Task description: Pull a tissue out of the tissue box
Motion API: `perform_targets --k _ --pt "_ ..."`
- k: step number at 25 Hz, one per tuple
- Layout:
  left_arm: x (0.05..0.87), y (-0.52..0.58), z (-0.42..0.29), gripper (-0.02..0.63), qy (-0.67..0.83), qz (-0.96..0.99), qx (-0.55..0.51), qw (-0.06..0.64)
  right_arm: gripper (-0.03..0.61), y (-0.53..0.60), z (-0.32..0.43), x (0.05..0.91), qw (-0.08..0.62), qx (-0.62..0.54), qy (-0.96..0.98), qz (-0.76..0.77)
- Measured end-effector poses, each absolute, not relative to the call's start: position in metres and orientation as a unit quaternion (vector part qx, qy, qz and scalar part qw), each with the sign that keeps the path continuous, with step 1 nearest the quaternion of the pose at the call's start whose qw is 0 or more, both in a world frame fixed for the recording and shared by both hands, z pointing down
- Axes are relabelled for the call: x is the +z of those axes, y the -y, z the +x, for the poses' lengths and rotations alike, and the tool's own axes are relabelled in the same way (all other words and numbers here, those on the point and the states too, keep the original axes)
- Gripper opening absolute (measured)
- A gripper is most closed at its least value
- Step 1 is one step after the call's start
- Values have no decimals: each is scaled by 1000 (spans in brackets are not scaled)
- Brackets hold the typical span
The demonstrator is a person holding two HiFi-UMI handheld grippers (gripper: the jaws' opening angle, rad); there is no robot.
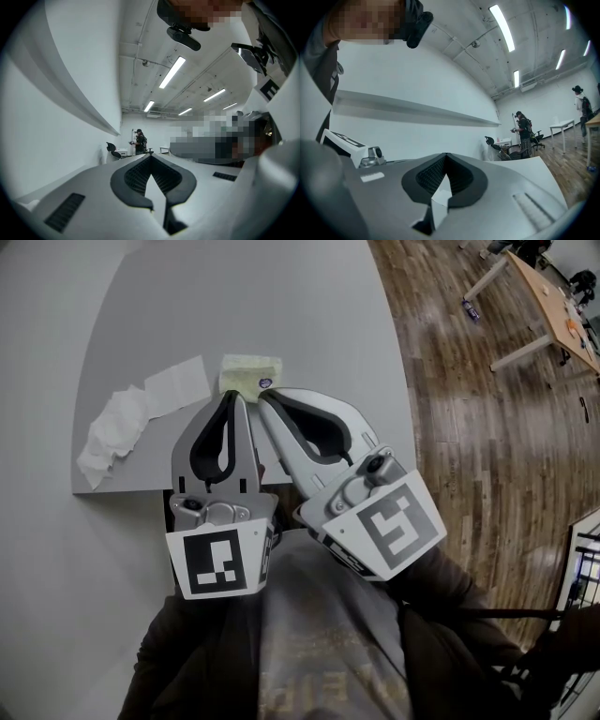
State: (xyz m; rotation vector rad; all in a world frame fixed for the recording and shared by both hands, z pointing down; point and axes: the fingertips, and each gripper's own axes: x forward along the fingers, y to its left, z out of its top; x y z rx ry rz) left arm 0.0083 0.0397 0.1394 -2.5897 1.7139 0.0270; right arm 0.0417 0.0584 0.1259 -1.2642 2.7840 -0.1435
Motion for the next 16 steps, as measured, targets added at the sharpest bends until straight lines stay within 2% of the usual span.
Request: perform_targets --k 16 --pt "139 -48 13 -2 -554 -832 10 22 0 -65 49 125 49 -46 -907 -415"
